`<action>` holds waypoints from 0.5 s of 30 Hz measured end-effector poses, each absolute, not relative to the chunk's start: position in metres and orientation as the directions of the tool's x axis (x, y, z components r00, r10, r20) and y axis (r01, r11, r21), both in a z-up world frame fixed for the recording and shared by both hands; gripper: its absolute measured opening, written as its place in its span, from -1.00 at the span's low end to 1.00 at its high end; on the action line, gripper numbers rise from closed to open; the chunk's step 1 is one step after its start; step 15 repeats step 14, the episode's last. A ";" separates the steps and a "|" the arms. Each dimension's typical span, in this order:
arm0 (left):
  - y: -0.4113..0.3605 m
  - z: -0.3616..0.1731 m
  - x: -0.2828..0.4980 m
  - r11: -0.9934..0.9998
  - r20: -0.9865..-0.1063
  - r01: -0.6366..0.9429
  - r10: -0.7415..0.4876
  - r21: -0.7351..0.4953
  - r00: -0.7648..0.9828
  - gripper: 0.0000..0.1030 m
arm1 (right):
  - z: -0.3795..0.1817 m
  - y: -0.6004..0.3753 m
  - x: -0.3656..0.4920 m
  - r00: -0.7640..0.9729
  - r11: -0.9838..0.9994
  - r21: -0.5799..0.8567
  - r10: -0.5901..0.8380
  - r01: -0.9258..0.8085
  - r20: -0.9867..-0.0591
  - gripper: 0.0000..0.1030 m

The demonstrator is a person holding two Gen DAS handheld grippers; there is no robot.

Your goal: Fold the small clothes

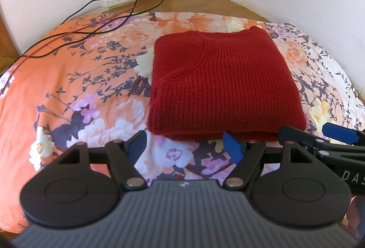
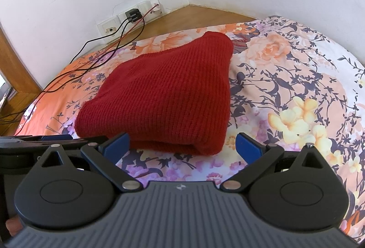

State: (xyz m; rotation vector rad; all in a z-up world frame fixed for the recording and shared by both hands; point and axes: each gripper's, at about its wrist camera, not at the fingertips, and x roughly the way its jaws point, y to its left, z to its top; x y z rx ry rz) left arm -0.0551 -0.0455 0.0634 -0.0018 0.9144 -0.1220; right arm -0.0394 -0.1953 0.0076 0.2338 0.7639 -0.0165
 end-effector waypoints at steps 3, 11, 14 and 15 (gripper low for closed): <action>-0.045 0.064 -0.055 0.993 -0.790 0.105 -0.107 -0.054 0.603 0.46 | 0.008 -0.195 -0.039 0.723 0.974 0.204 0.071 0.099 -0.687 0.98; -0.044 0.065 -0.053 0.993 -0.785 0.107 -0.103 -0.047 0.611 0.46 | 0.008 -0.195 -0.038 0.723 0.974 0.204 0.070 0.100 -0.687 0.98; -0.044 0.064 -0.052 0.993 -0.788 0.106 -0.105 -0.050 0.607 0.46 | 0.008 -0.195 -0.038 0.723 0.974 0.203 0.070 0.099 -0.687 0.98; -0.044 0.064 -0.052 0.993 -0.788 0.106 -0.105 -0.050 0.607 0.46 | 0.008 -0.195 -0.038 0.723 0.974 0.203 0.070 0.099 -0.687 0.98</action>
